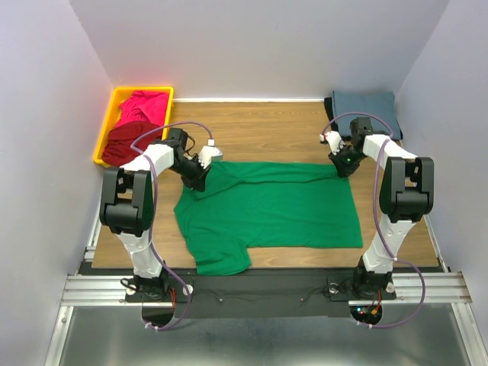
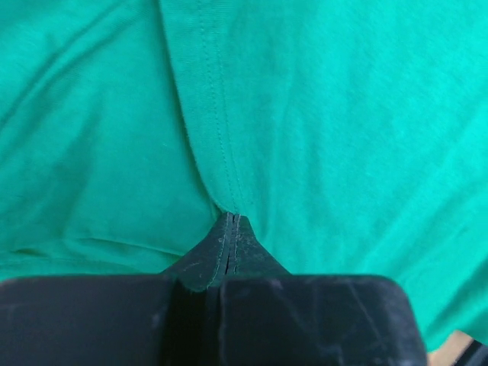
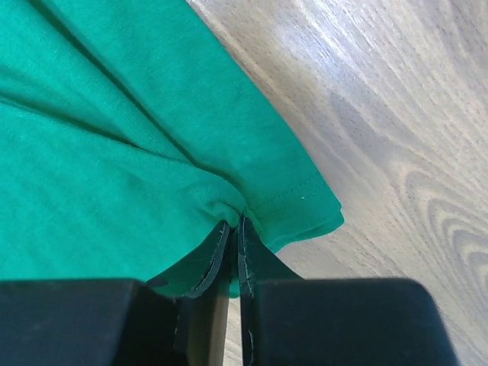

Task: Fold and stack the t-shirts
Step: Fold the tshirt

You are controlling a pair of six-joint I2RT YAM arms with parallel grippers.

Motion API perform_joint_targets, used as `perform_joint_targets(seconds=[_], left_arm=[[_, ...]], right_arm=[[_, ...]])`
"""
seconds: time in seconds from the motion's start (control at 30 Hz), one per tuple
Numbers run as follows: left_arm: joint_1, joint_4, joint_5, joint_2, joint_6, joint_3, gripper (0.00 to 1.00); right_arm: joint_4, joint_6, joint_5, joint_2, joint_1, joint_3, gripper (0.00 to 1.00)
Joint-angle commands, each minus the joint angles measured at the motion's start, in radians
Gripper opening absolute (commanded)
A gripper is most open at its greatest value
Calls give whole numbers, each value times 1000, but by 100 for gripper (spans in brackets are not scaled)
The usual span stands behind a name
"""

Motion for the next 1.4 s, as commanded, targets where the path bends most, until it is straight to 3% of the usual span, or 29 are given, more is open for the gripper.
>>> perform_joint_targets(seconds=[0.0,0.1,0.13,0.2,0.3,0.43,0.6,0.97,1.0,1.03,1.37], left_arm=[[-11,-122,51,-111,57,0,0],[-35,-166,53,-151,98,-19,0],[-48,-168,47,-162,115,-29,0],[-98,-159,30,-199,136,-78,0],[-175,-108,-10,-251,153,-158,4],[-209,-73,-44,-305,196,-230,33],[-158,-33,-53,-367,172,-235,44],[39,-25,139,-320,149,-191,49],[59,-33,172,-306,152,-183,57],[63,-36,180,-303,156,-186,62],[89,53,215,-273,71,-243,63]], right_arm=[[-35,-20,5,-44,3,57,12],[-64,-34,-14,-76,3,66,28],[-68,-23,-21,-84,3,69,46],[-77,21,-73,-119,3,97,52],[-104,92,-203,-141,6,158,52],[-111,165,-353,-147,40,195,52],[-42,251,-397,-118,187,213,52],[162,399,-371,49,503,287,52],[170,425,-365,88,535,314,53],[178,439,-361,106,549,328,52],[271,548,-310,267,663,428,54]])
